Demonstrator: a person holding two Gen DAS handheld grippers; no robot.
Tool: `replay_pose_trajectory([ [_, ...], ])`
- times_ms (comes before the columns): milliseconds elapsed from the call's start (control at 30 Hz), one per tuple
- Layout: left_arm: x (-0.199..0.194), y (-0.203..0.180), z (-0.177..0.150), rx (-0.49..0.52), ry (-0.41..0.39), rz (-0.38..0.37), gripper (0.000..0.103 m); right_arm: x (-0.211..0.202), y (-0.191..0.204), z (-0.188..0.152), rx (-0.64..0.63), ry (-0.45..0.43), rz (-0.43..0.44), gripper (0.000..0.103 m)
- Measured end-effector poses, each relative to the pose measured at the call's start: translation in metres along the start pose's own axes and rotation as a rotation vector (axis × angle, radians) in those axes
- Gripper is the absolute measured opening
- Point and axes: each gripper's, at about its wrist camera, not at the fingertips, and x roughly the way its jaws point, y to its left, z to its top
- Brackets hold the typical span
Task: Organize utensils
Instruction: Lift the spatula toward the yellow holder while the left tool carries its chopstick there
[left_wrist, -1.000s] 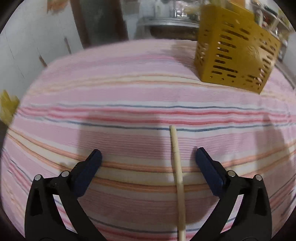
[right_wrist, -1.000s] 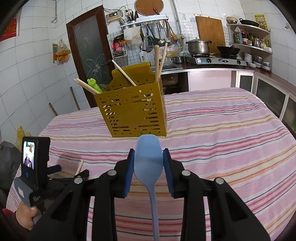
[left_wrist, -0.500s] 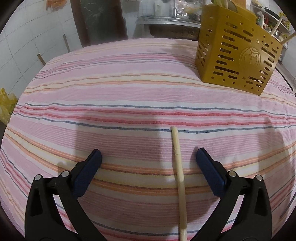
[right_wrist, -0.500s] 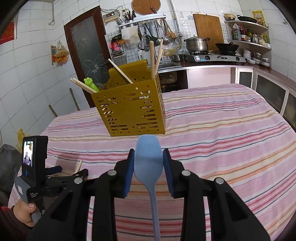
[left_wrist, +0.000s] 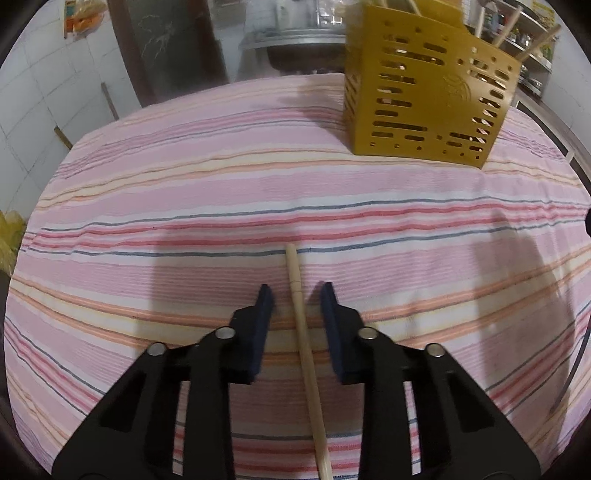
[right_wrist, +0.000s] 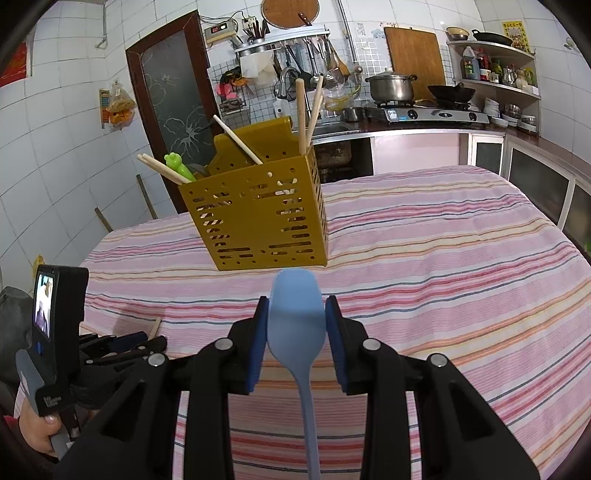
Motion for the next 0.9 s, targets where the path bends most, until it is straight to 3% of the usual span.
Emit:
replay_pose_trajectory([
  [33,0.000,0.002,0.002,-0.003,0.003,0.001,0.007,0.000,0.001,0.000,-0.002,-0.002,-0.002,0.031],
  [100,0.001,0.006,0.007,-0.015,0.017,-0.009,0.005,0.000,0.003,0.001,-0.005,-0.005,-0.006,0.031],
  [367,-0.008,0.009,0.005,-0.019,-0.017,-0.042,0.005,-0.003,0.008,0.006,-0.034,-0.019,-0.025,0.031],
  [600,-0.049,0.009,0.002,-0.017,-0.157,-0.049,0.005,-0.013,0.007,0.009,-0.037,-0.056,-0.023,0.031],
  [733,-0.080,0.014,-0.003,-0.045,-0.262,-0.059,0.005,-0.024,0.004,0.011,-0.026,-0.099,-0.013,0.031],
  [900,-0.102,0.022,-0.006,-0.087,-0.338,-0.072,0.005,-0.031,0.002,0.013,-0.025,-0.119,-0.010,0.031],
])
